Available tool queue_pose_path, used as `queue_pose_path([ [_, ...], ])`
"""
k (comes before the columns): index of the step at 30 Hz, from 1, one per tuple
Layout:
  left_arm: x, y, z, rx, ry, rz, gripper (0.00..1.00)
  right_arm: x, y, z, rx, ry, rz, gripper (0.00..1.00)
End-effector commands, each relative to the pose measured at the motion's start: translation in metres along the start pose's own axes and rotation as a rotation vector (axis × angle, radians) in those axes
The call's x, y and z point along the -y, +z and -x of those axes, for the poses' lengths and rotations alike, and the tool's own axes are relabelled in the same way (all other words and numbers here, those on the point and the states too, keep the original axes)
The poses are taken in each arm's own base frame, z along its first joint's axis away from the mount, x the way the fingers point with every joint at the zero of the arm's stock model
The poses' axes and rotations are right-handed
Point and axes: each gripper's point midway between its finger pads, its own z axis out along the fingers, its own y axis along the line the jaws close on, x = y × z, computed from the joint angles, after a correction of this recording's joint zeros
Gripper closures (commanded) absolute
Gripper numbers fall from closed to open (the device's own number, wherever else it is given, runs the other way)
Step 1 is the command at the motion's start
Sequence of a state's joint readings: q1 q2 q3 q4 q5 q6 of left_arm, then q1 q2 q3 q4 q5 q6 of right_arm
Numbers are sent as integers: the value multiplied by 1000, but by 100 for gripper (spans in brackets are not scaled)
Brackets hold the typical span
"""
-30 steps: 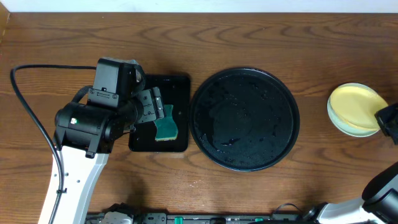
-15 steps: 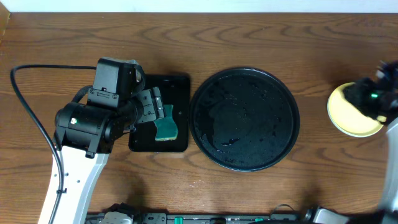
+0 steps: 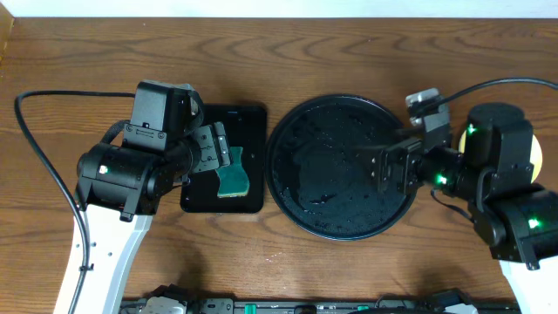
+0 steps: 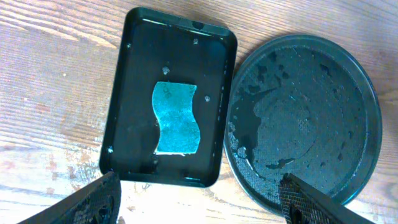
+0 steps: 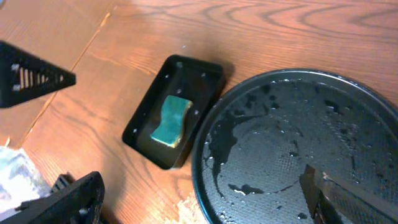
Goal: Clean dirty plates on tray and stack at the side
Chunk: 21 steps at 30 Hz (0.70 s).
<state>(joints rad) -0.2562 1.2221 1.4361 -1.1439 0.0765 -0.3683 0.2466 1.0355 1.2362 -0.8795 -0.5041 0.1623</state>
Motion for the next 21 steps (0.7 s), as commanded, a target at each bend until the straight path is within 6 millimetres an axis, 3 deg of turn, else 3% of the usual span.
queue_pose_path([
  [1,1,-4,4,14,6,-6,19,3,-5,-1,6,-52,-35,1],
  [7,1,-4,4,14,6,-6,19,14,-38,-11,42,-107,-154,1],
  [13,1,-4,4,14,6,-6,19,30,-76,-17,181,-273,-351,1],
  [17,1,-4,4,14,6,-6,19,52,-66,-32,285,-301,-412,1],
  [21,1,-4,4,14,6,-6,19,76,-41,-78,339,-314,-426,1],
])
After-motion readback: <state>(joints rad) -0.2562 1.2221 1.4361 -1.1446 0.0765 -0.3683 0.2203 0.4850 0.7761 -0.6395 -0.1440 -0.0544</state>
